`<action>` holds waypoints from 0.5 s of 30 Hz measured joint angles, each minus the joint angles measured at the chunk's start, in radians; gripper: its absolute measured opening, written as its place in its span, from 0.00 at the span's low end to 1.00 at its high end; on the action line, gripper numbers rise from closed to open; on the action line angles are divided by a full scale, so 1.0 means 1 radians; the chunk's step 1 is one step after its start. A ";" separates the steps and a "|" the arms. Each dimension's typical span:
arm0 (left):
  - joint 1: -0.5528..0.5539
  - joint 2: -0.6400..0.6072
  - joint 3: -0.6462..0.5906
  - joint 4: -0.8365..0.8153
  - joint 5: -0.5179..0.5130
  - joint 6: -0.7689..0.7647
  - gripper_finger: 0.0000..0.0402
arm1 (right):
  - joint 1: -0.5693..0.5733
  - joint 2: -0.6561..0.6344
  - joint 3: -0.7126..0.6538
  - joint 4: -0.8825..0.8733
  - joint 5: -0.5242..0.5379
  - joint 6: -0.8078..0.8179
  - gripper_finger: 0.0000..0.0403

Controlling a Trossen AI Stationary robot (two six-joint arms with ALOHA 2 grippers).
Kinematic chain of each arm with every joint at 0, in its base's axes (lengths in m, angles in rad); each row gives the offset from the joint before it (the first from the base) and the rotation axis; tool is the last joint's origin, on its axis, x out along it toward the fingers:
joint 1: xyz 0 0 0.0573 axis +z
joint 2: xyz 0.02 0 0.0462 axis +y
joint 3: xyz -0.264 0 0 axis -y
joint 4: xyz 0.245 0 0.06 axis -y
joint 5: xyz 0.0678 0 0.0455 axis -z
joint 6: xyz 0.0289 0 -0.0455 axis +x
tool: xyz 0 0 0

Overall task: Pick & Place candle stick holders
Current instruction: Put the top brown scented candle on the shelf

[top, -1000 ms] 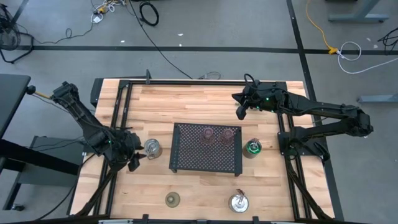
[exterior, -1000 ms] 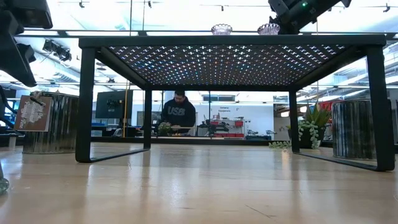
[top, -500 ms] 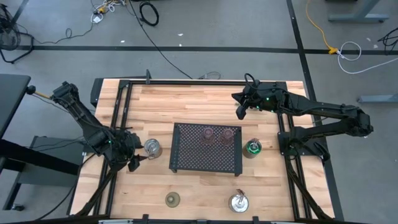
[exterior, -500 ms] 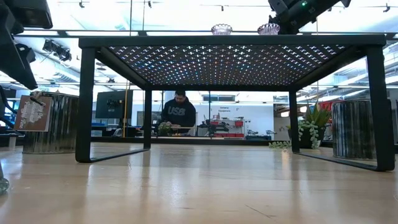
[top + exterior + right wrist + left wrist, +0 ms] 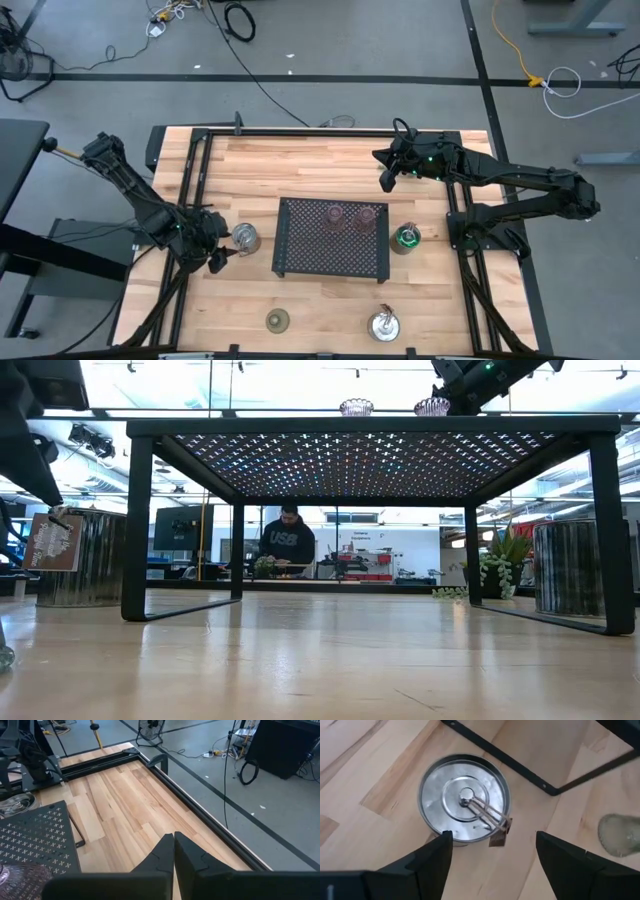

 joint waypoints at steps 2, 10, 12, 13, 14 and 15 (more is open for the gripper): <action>0.014 0.000 0.000 0.000 0.003 -0.010 0.72 | 0.000 0.000 0.000 0.000 0.000 -0.004 0.03; 0.058 0.000 0.000 0.000 0.017 -0.011 0.72 | 0.000 0.000 0.000 -0.001 0.000 -0.008 0.03; 0.072 0.000 0.000 0.000 0.022 -0.014 0.72 | 0.000 0.000 0.000 -0.001 0.000 -0.010 0.03; 0.079 0.000 0.000 0.000 0.023 -0.014 0.72 | 0.000 0.000 0.000 -0.001 0.000 -0.012 0.03; 0.086 0.000 0.000 0.000 0.024 -0.014 0.72 | 0.000 0.000 0.000 0.000 0.000 -0.016 0.03; 0.094 0.000 0.000 0.000 0.028 -0.012 0.72 | 0.000 0.000 0.000 -0.001 0.000 -0.018 0.03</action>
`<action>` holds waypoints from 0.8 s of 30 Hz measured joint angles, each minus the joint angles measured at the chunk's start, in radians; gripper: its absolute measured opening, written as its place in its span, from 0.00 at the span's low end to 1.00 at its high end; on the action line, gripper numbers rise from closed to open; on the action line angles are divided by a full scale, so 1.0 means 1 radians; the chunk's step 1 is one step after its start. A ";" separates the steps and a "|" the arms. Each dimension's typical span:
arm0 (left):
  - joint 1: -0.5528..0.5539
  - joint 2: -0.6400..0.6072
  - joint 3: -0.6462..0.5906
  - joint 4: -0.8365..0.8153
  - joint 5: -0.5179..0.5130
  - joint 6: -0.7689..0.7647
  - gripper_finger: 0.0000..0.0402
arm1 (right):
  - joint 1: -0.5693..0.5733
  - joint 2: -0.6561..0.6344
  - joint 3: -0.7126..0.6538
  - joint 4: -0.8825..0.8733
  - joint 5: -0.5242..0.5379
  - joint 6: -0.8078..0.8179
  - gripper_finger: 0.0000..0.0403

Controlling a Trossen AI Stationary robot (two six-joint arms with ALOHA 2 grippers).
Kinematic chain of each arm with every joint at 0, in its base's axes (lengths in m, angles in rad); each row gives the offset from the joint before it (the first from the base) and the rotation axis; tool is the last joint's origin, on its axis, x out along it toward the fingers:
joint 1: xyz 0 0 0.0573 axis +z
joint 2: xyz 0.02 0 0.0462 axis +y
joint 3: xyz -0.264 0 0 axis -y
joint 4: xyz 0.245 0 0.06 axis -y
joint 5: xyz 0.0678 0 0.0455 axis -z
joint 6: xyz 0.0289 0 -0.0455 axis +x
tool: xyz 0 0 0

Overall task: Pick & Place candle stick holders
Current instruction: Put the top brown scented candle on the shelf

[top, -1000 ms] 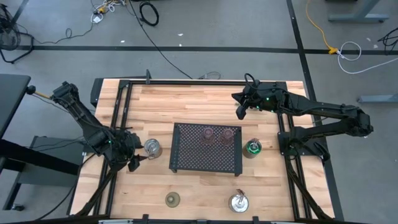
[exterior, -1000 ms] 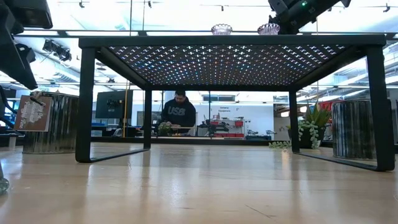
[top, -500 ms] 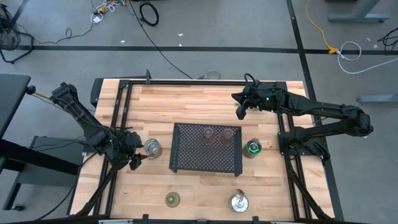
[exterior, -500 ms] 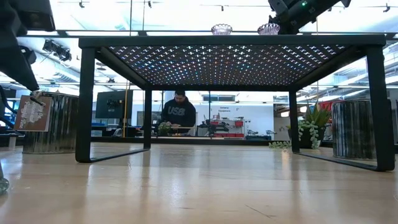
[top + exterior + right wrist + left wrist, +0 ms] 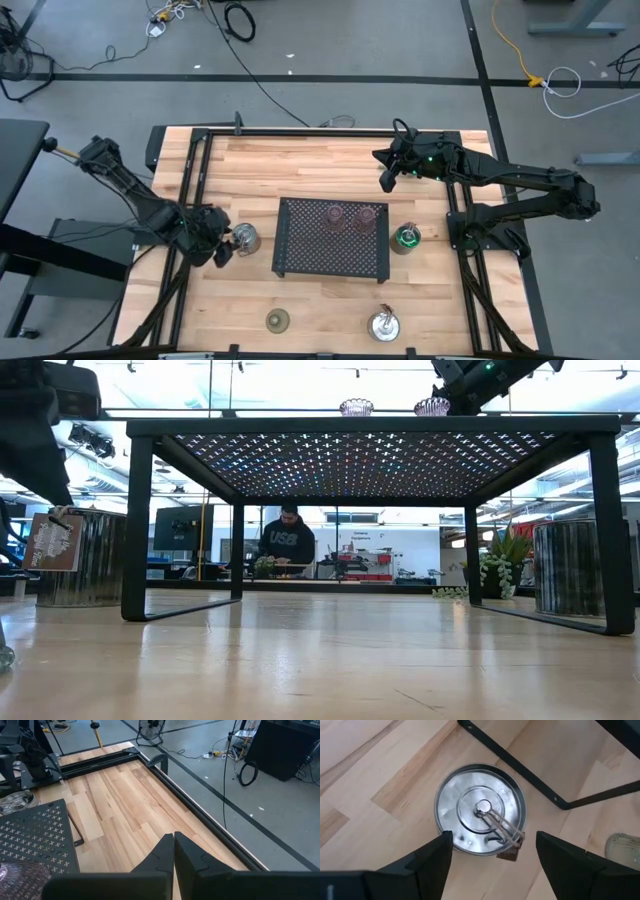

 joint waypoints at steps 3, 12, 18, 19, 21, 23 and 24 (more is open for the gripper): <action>0.025 0.000 0.000 0.000 0.017 0.004 0.72 | 0.000 0.000 0.000 0.000 0.000 -0.001 0.03; 0.113 0.000 0.000 -0.026 0.035 0.060 0.72 | 0.000 0.000 0.000 0.000 0.000 -0.008 0.03; 0.166 0.000 0.000 0.011 0.085 0.083 0.72 | 0.000 0.000 0.000 0.000 0.000 -0.008 0.03; 0.173 0.000 0.000 0.021 0.101 0.085 0.72 | 0.000 0.000 0.000 0.000 0.000 -0.008 0.03; 0.186 0.000 0.000 0.034 0.121 0.110 0.72 | 0.000 0.000 0.000 0.000 0.000 -0.008 0.03; 0.202 0.000 0.000 0.039 0.130 0.133 0.72 | 0.000 0.000 0.000 0.000 0.000 -0.008 0.03; 0.212 0.000 0.000 0.039 0.132 0.140 0.72 | 0.000 0.000 0.000 0.000 0.000 -0.008 0.03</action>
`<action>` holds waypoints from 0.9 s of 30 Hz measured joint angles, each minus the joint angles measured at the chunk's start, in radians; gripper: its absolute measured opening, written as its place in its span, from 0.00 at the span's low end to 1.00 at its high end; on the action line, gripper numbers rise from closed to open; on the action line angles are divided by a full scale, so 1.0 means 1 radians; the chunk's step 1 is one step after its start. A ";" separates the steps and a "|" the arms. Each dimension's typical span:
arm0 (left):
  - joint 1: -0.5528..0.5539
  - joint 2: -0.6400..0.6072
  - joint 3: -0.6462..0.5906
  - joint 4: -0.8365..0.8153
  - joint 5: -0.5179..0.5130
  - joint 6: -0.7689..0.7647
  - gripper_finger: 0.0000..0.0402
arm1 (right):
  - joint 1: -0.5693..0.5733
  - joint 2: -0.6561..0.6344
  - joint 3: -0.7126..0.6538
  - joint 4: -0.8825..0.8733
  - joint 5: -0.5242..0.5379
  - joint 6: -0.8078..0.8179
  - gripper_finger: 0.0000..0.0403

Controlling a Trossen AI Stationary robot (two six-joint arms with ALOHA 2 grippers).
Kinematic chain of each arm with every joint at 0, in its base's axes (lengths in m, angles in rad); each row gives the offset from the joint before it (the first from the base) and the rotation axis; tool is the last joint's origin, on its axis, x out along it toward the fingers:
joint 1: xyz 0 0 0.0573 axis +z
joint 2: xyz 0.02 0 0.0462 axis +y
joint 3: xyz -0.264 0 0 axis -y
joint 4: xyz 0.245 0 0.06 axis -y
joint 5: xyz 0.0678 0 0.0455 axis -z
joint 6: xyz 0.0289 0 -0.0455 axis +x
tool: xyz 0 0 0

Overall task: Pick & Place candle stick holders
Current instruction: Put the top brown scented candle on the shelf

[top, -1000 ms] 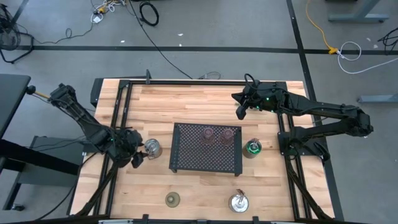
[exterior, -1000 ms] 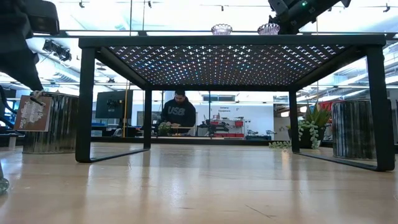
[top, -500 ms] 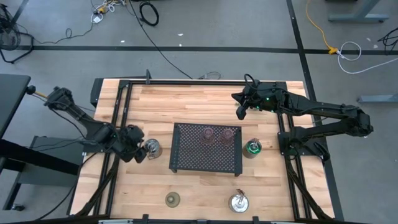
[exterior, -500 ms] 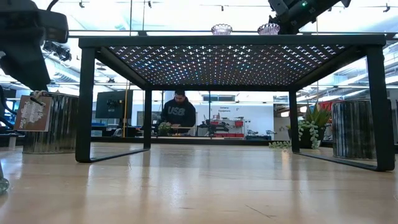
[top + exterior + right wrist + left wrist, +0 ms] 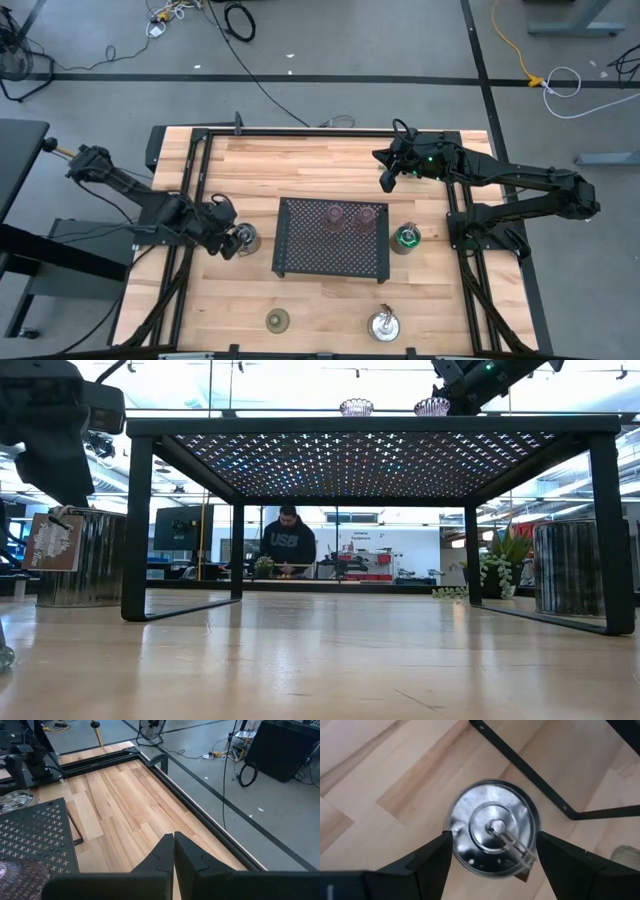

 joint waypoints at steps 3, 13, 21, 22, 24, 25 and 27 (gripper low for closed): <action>0.032 0.000 0.000 0.005 0.007 0.033 0.72 | 0.000 0.000 0.000 0.000 0.000 0.000 0.03; 0.098 0.000 0.000 0.031 0.032 0.062 0.72 | 0.000 0.000 0.000 0.000 -0.026 0.000 0.03; 0.102 0.000 0.000 0.029 0.032 0.113 0.72 | 0.000 0.000 0.000 0.000 -0.026 0.000 0.03; 0.102 0.000 0.000 0.030 0.031 0.113 0.72 | 0.000 0.000 0.000 0.000 -0.026 0.000 0.03; 0.102 0.000 0.000 0.029 0.030 0.117 0.72 | 0.000 0.000 0.000 0.000 -0.026 0.000 0.03; 0.102 0.000 0.000 0.030 0.030 0.117 0.72 | 0.000 0.000 0.000 0.000 -0.026 0.000 0.03; 0.101 0.000 0.000 0.031 0.036 0.117 0.72 | 0.000 0.000 0.000 0.000 -0.026 0.000 0.03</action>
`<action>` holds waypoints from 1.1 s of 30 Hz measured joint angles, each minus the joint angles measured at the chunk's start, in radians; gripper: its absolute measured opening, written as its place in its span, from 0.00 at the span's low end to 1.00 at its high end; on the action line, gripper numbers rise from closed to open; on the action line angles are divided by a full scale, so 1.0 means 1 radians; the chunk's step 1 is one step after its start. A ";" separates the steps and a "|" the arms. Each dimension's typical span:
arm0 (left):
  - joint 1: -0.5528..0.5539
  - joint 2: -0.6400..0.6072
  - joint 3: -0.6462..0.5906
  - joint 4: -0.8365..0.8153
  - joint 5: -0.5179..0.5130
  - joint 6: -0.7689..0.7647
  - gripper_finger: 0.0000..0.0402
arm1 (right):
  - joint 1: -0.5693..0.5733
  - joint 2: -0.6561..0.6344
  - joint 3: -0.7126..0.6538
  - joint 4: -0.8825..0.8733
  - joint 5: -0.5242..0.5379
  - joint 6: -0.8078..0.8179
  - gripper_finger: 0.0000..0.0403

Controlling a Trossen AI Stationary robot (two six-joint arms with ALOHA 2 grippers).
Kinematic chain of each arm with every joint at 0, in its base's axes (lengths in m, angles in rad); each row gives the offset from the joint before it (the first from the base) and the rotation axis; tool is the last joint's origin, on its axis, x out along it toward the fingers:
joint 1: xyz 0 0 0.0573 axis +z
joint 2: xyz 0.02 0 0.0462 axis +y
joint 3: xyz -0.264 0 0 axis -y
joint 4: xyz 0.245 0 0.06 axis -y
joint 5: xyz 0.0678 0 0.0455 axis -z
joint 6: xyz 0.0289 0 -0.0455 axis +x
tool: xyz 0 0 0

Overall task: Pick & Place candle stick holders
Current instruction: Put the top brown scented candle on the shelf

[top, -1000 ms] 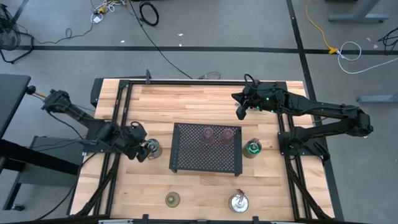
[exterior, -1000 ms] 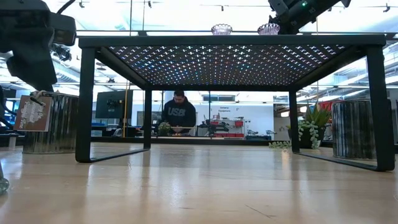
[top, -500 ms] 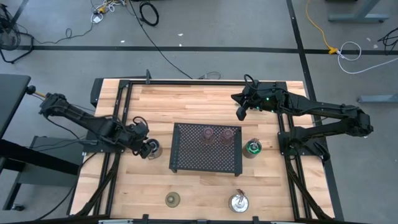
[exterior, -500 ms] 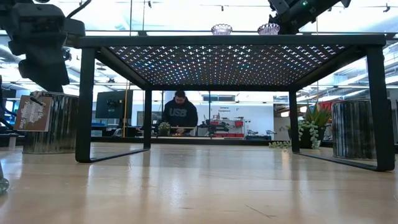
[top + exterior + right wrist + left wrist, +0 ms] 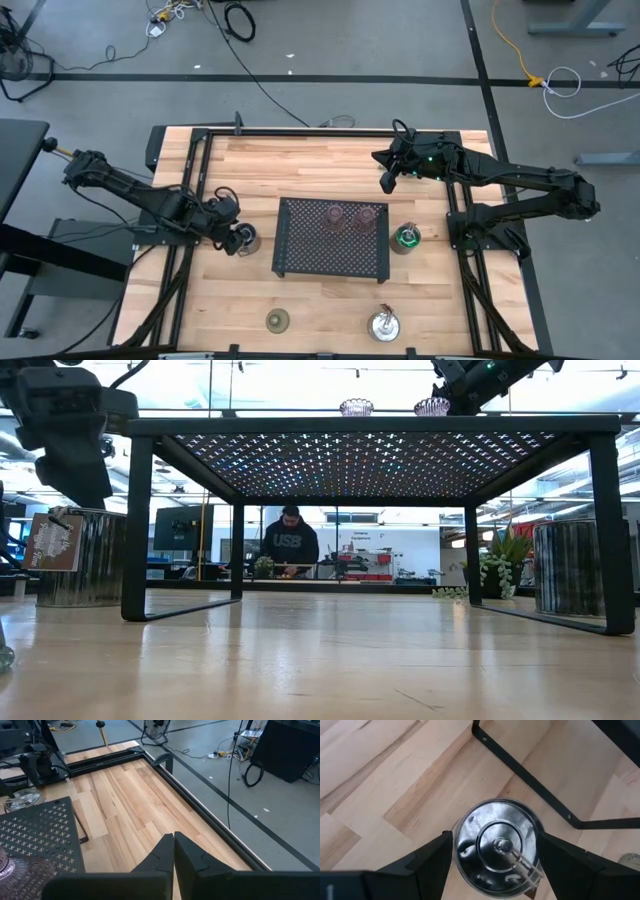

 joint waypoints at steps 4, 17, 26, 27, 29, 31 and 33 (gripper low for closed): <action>0.000 0.000 0.000 0.013 0.005 0.002 0.72 | 0.000 0.000 0.000 0.000 0.000 0.000 0.03; -0.001 -0.001 0.000 0.035 0.041 0.037 0.96 | 0.000 0.000 0.000 0.000 0.001 0.000 0.03; -0.001 -0.001 0.000 0.057 0.043 0.033 0.98 | 0.000 0.000 0.000 0.000 0.003 0.000 0.03; -0.001 -0.001 0.000 0.064 0.044 0.041 0.99 | 0.000 0.000 0.000 0.000 0.003 0.000 0.03; -0.001 -0.001 0.000 0.075 0.062 0.070 0.99 | 0.000 0.000 0.000 0.000 0.003 0.000 0.03; -0.001 -0.001 0.000 0.070 0.087 0.079 0.99 | 0.000 0.000 0.000 0.000 0.003 0.000 0.03; -0.001 -0.001 0.000 0.061 0.111 0.079 0.98 | 0.000 0.000 0.000 0.000 0.002 0.000 0.03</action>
